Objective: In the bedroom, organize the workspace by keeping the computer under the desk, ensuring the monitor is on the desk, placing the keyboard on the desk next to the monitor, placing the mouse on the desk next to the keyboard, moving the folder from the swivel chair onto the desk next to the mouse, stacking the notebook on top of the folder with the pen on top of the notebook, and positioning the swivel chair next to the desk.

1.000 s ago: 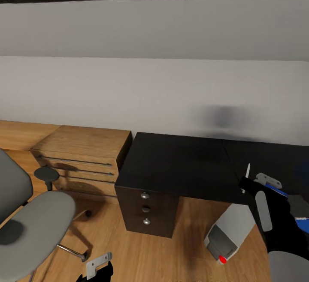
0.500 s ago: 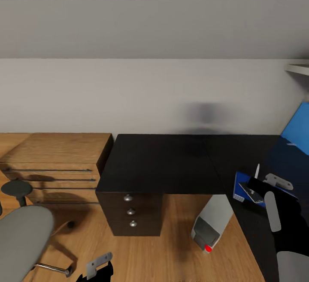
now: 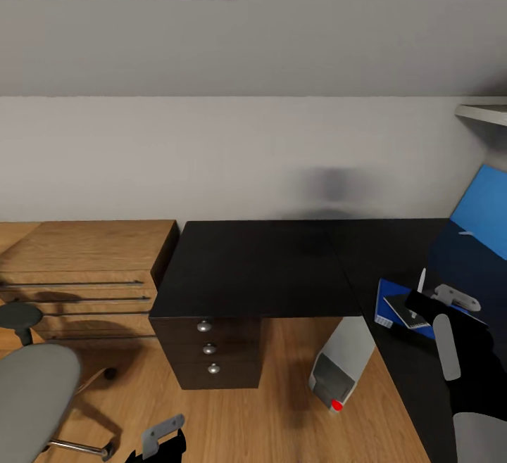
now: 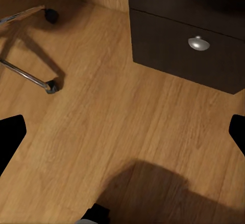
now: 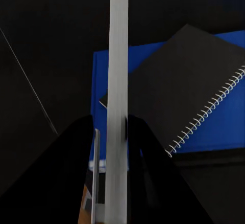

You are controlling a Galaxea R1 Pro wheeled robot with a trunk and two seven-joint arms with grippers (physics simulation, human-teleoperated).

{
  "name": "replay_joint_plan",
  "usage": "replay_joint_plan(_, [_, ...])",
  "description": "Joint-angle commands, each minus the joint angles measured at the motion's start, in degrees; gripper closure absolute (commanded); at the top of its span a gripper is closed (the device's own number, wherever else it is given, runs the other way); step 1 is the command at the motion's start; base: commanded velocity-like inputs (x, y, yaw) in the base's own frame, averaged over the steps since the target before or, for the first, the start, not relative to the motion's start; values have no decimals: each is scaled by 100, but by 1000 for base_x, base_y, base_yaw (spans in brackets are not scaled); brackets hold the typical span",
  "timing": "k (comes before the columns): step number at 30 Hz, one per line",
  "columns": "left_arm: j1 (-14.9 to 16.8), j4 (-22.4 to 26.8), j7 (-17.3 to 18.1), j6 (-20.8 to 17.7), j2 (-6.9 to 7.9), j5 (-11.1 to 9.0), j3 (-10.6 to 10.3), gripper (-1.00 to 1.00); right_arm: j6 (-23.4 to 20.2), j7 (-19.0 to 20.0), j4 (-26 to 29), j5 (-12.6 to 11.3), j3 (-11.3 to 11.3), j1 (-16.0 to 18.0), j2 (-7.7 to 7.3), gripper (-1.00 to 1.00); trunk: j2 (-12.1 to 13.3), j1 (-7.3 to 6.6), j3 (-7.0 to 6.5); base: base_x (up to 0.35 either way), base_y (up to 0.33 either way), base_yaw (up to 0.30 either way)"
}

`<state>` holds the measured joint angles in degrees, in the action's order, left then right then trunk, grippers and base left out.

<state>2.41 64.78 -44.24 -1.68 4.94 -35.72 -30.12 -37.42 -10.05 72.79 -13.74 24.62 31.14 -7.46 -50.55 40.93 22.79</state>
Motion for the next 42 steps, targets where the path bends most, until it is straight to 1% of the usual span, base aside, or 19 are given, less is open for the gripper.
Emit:
replay_joint_plan(1, [6,9,-42,-18,7,-19,-20,-100,-20,-41,9,-67,-1,4,-1,100,-5,1,7,0,0,0])
replay_joint_plan(31, [5,-94,-28,-16,7,-24,-34,-100,-19,-33,77,-56,10,6,-11,100,-5,1,7,3,-3,0])
replay_joint_plan(39, [5,-166,-29,-16,7,-28,-33,-100,23,-57,9,-27,3,6,-45,100,-5,1,7,144,-132,0])
replay_joint_plan(41, [5,-169,-30,-16,7,-30,-35,-100,49,-61,-39,-21,2,6,-77,100,-5,1,7,72,-65,0])
replay_joint_plan(42, [5,-172,-31,-16,4,-31,-36,-100,72,-63,-117,-15,-1,10,-128,100,-5,1,7,41,-37,0])
